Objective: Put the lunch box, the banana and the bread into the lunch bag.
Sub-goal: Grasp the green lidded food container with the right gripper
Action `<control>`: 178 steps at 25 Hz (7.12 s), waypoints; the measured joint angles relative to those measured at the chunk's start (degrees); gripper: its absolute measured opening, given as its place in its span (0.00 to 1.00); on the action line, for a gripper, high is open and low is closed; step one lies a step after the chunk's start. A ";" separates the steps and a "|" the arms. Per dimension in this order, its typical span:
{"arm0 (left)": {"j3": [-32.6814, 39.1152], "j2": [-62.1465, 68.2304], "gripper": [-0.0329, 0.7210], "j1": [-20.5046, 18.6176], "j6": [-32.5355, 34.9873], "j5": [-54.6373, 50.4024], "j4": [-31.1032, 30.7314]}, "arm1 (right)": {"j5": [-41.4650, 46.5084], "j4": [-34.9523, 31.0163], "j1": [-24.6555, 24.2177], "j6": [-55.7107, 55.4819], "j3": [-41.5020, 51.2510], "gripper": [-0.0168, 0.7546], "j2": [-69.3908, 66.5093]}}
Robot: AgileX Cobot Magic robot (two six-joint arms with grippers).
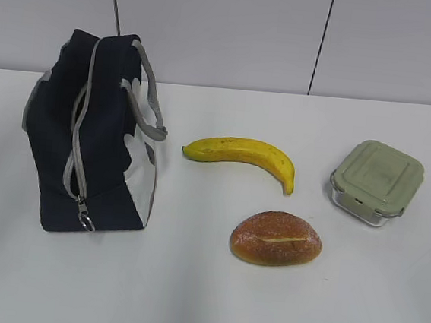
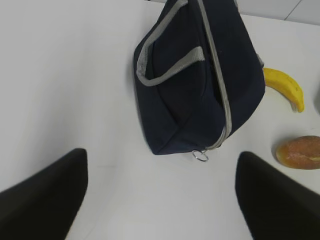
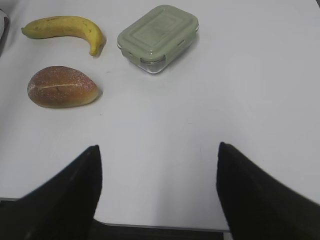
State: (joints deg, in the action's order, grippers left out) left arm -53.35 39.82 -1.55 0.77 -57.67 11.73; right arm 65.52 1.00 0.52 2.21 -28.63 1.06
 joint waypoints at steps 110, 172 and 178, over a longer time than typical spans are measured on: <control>-39.91 65.80 0.04 3.32 12.44 -7.30 22.63 | -10.43 -11.66 0.00 -0.31 -6.84 0.71 -33.97; -39.91 65.91 0.04 3.32 14.17 -8.80 22.62 | -11.17 -89.78 -28.05 73.40 -25.43 0.71 -120.11; -39.91 65.91 0.04 3.32 14.17 -8.91 22.62 | -8.80 -90.54 -28.05 74.34 -26.51 0.58 -121.42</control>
State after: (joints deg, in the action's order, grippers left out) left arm -93.25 105.72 1.77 14.94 -66.58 34.35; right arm 56.72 -89.54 -27.53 76.55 -55.14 -120.35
